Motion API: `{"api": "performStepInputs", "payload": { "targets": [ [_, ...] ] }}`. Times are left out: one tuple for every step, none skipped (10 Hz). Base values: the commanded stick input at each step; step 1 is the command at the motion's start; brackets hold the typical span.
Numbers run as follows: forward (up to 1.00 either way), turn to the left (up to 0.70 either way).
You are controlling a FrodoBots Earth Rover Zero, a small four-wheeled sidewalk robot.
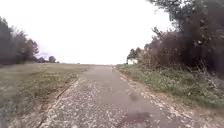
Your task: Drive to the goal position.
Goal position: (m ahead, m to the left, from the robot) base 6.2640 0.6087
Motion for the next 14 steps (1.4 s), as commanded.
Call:
{"api": "performStepInputs", "payload": {
  "targets": [
    [0.0, 0.0],
    [0.0, 0.0],
    [0.0, 0.0],
    [0.0, 0.0],
    [0.0, 0.0],
    [0.0, 0.0],
    [0.0, 0.0],
    [0.01, 0.0],
    [0.08, 0.0],
    [0.15, 0.0],
    [0.22, 0.0],
    [0.29, 0.0],
    [0.36, 0.0],
    [0.43, 0.0]
  ]
}}
